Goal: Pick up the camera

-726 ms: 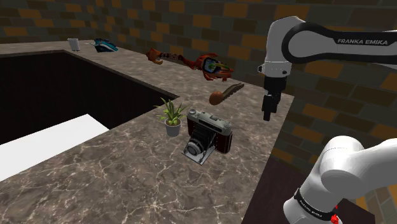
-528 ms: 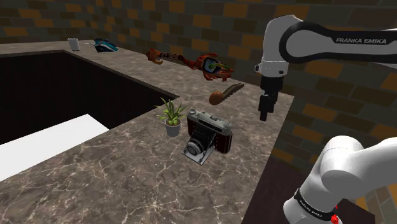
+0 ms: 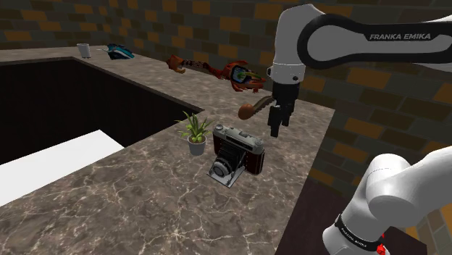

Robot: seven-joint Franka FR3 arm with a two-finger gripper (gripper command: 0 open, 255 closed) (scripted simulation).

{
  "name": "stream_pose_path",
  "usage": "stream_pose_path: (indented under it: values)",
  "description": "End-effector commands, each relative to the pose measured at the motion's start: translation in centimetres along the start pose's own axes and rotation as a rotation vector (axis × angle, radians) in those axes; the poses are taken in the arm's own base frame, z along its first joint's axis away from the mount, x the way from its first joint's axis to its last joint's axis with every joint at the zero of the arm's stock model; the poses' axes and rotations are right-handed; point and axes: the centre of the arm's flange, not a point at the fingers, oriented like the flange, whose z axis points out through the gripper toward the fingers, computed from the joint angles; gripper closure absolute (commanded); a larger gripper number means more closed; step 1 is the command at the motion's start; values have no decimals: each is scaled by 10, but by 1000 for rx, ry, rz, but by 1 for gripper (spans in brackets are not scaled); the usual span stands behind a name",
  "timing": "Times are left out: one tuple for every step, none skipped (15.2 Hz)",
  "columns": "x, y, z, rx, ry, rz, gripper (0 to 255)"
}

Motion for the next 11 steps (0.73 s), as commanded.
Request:
stream_pose_path:
  values:
    - [11,-23,-6,-9,16,-6,0]
    - [17,-35,-9,-14,24,-10,0]
    - [23,-46,-12,-19,32,-13,0]
    - [28,-58,-15,-24,40,-16,0]
    - [34,-70,-18,-29,48,-20,0]
    - [40,-81,-21,-34,56,-23,0]
    - [45,-93,-24,-39,63,-26,0]
    - [51,-105,-27,-44,71,-30,0]
    - [52,-108,-28,-45,74,-31,0]
    - [53,-108,-23,-45,74,-31,0]
    - [54,-108,-17,-45,74,-31,0]
